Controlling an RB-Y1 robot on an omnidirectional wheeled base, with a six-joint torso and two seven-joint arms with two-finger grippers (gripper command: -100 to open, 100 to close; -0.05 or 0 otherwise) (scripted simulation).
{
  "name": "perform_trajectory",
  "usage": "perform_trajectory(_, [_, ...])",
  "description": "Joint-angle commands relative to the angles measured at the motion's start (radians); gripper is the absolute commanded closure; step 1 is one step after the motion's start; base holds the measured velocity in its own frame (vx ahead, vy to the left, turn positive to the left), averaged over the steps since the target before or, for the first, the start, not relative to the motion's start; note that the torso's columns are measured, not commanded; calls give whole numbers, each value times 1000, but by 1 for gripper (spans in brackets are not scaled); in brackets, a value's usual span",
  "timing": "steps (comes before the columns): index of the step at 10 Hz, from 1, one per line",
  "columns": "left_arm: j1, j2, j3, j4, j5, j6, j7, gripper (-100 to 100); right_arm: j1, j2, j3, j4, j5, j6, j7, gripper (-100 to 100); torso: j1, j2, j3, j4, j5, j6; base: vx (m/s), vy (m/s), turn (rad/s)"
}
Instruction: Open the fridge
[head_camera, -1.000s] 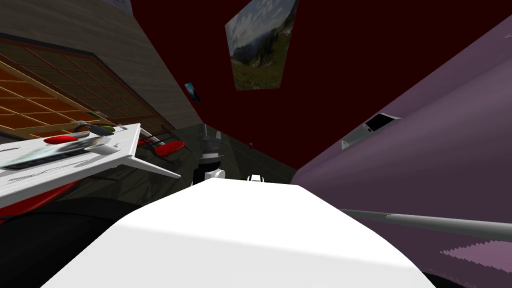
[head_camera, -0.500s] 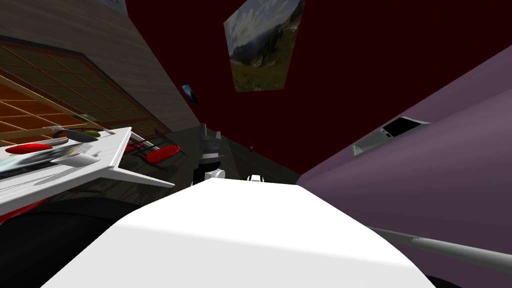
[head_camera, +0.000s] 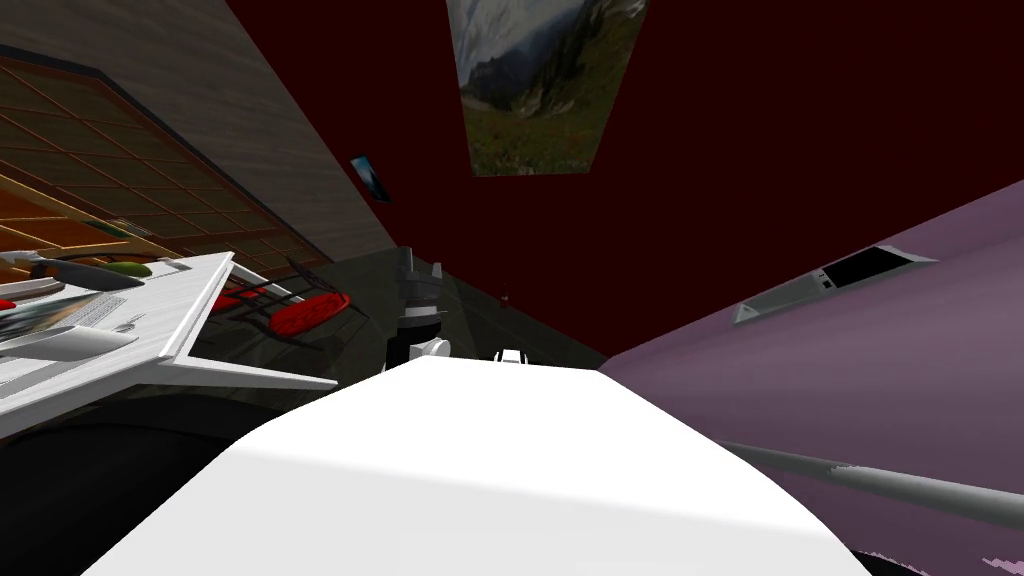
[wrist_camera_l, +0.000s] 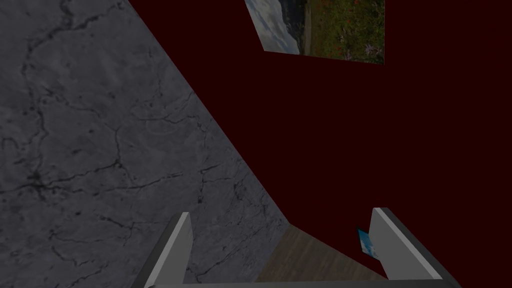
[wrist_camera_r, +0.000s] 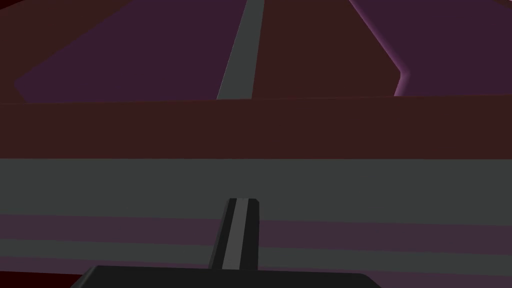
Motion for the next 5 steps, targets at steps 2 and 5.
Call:
perform_trajectory(2, [0, 0, 0, 0, 0, 0, 0, 0, 16, 40, -2, -6, -1, 10, 3, 100, 0, -1, 2, 1, -2, 1, -22, -19, 3])
perform_trajectory(5, [0, 0, 0, 0, 0, 0, 0, 0, 16, 40, -2, -6, -1, 10, 3, 100, 5, -6, 1, -1, -3, 1, -5, -9, -1])
